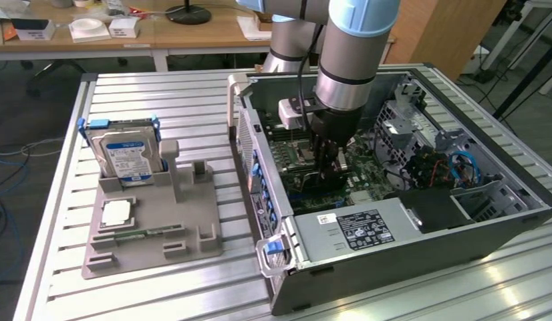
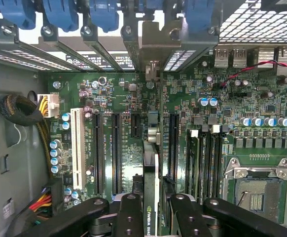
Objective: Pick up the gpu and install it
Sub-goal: 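Insert the gpu into the slot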
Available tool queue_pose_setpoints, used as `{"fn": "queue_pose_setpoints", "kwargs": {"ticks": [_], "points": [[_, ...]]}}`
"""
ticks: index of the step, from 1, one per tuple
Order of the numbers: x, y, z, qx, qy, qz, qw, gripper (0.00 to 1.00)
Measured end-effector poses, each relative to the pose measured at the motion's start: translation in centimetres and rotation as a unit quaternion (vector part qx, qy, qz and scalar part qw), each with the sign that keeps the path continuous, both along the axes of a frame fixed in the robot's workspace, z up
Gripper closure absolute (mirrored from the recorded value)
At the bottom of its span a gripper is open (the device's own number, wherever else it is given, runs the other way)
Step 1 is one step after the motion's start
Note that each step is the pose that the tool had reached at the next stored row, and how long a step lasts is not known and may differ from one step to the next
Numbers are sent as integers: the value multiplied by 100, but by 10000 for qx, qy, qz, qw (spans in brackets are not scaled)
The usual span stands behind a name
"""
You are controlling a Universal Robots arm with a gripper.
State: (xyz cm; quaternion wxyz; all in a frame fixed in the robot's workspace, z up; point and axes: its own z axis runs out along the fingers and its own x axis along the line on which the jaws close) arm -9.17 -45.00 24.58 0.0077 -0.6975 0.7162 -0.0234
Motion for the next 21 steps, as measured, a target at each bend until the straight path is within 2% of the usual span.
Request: {"fn": "queue_pose_setpoints", "kwargs": {"ticks": [5,7,10,13,17,21], "points": [[-1,2,-7,8,-3,-1,10000,73],[0,1,-1,1,-1,-1,10000,61],[0,0,0,0,0,0,10000,55],[0,0,0,1,0,0,10000,44],[0,0,81,0,0,0,10000,44],[0,0,204,0,0,0,10000,44]]}}
